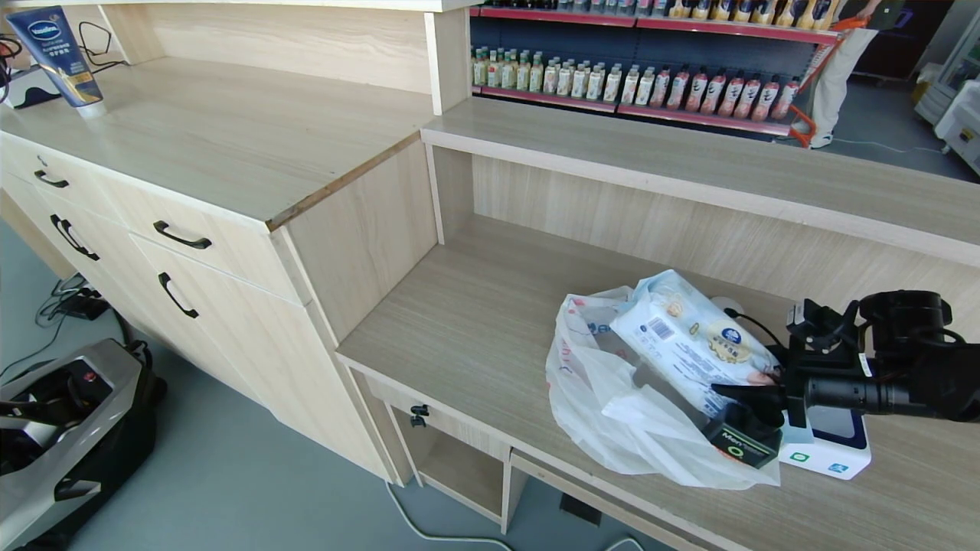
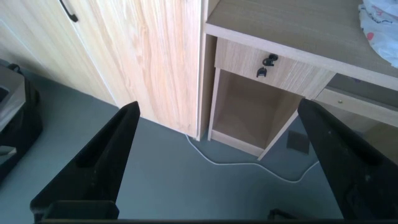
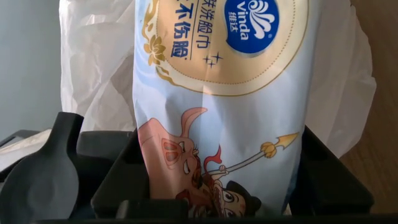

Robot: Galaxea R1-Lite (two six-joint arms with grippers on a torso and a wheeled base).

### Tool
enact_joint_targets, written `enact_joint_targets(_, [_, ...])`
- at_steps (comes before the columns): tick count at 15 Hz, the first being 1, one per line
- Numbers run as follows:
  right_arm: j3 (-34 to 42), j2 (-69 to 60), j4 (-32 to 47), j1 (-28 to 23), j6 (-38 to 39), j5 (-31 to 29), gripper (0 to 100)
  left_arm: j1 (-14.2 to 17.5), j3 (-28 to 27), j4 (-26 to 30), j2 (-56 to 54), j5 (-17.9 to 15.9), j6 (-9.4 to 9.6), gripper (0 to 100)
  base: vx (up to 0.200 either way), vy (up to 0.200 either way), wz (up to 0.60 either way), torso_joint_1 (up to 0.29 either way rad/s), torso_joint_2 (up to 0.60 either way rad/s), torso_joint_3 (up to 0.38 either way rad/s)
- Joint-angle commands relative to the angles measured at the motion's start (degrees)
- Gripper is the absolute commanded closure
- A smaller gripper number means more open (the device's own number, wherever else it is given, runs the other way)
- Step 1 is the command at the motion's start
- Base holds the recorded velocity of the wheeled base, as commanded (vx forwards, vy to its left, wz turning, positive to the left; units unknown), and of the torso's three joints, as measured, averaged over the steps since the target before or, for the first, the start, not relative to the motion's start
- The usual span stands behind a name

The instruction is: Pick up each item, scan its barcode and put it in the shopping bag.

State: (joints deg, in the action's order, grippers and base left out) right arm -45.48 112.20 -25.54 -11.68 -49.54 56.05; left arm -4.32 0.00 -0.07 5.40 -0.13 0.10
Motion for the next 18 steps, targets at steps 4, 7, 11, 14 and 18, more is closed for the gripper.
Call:
enact_joint_targets(4, [-0.04,0.03,1.37,-0.01,-1.61,0.02,100,0.01,0.00,-0.01,0.05,-0.04,-0.01,0,0.000,0.000,0.00,0.000,0.00,0.000])
enact_joint_targets(7, [-0.40,-0.05,1.28,-0.10,-1.43,0.02,0,0.01,0.00,-0.01,0.05,-0.04,-0.01,0,0.000,0.000,0.00,0.000,0.00,0.000])
enact_joint_targets(11, [-0.84,-0.67,1.28,-0.19,-1.17,0.11,0,0.01,0.00,-0.01,0.05,0.05,0.08,0,0.000,0.000,0.00,0.000,0.00,0.000])
enact_joint_targets(14, [-5.14,-3.92,1.02,0.96,2.17,0.20,0,0.01,0.00,-0.01,0.05,0.05,-0.01,0,0.000,0.000,0.00,0.000,0.00,0.000])
enact_joint_targets(18, [-14.11,-11.74,-4.34,3.33,8.23,0.20,0,0.01,0.00,-0.01,0.05,-0.04,-0.01,0,0.000,0.000,0.00,0.000,0.00,0.000])
